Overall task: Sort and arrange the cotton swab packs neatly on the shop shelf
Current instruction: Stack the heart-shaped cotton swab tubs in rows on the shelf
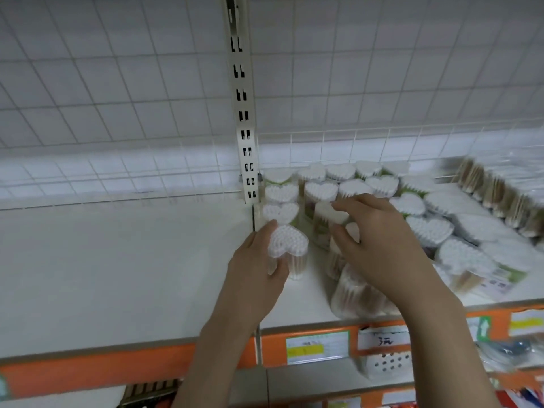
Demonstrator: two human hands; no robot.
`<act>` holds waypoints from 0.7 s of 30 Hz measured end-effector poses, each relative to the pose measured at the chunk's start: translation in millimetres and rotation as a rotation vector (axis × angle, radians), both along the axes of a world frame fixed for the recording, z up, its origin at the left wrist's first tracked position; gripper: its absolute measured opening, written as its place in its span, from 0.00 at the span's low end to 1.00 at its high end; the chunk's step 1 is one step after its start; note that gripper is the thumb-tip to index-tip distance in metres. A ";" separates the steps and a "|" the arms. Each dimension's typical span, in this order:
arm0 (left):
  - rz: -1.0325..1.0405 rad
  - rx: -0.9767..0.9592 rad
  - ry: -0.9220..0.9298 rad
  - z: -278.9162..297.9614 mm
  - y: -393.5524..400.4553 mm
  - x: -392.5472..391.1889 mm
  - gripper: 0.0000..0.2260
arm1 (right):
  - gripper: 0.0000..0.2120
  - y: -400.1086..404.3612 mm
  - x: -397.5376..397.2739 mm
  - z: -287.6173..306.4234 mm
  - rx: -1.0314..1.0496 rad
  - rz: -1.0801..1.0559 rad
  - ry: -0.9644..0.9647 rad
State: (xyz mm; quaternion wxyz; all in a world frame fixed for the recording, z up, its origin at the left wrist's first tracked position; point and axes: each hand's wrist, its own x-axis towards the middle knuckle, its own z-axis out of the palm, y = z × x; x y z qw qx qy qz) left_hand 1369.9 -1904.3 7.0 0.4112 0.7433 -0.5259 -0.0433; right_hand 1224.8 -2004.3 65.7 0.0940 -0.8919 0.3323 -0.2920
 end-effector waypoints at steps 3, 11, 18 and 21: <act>0.041 0.001 -0.019 3.3 4.7 -5.4 0.30 | 0.14 1.5 -3.3 -1.7 0.002 0.036 -0.011; 0.133 -0.068 -0.159 23.0 30.2 -12.7 0.24 | 0.08 15.4 -5.2 -2.4 0.030 0.115 -0.054; 0.128 -0.092 -0.152 31.7 30.3 -20.6 0.15 | 0.11 34.6 -16.8 5.1 0.044 0.086 -0.086; 0.087 -0.080 -0.152 34.4 27.2 -30.9 0.12 | 0.12 39.6 -26.5 9.4 0.067 0.058 -0.062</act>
